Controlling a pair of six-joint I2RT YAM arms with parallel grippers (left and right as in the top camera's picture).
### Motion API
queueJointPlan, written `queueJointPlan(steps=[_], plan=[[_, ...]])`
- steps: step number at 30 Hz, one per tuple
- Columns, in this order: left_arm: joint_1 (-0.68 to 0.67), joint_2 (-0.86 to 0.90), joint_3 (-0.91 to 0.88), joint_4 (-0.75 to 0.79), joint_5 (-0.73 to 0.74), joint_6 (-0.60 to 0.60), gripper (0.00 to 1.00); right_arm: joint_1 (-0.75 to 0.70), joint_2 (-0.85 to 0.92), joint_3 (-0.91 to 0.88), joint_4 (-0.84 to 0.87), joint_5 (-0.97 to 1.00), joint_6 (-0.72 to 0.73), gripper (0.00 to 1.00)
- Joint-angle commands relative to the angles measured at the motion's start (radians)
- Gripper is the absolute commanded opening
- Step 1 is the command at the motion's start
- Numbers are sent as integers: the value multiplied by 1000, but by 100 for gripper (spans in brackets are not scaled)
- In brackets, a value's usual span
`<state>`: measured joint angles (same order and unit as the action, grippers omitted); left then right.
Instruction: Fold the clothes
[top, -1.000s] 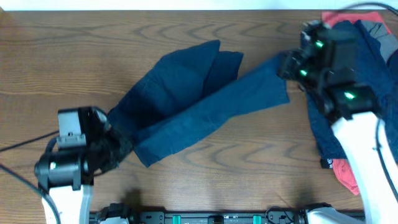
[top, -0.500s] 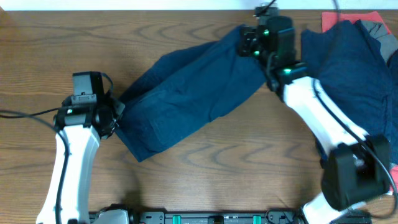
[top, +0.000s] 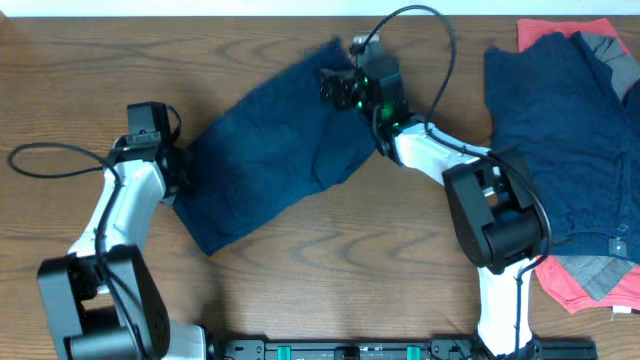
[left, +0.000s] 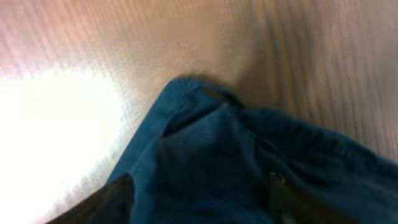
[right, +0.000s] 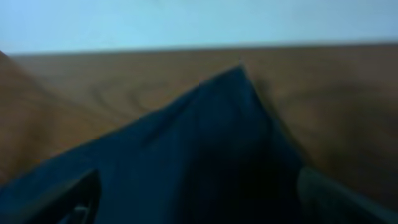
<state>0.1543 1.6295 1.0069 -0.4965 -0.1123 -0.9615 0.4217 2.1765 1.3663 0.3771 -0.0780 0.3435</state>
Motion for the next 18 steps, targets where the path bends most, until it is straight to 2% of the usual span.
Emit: queueJointPlan(steps=[1, 8, 12, 18], plan=[[14, -27, 26, 13, -23, 131, 73, -41, -69, 26, -49, 10, -8, 99], [63, -151, 82, 2, 86, 278, 75, -141, -279, 26, -483, -3, -8, 99], [44, -184, 82, -57, 166, 352, 74, -153, -301, 26, -686, -84, -66, 99], [-32, -130, 61, -87, 173, 444, 69, -141, -201, 25, -804, -162, -113, 81]])
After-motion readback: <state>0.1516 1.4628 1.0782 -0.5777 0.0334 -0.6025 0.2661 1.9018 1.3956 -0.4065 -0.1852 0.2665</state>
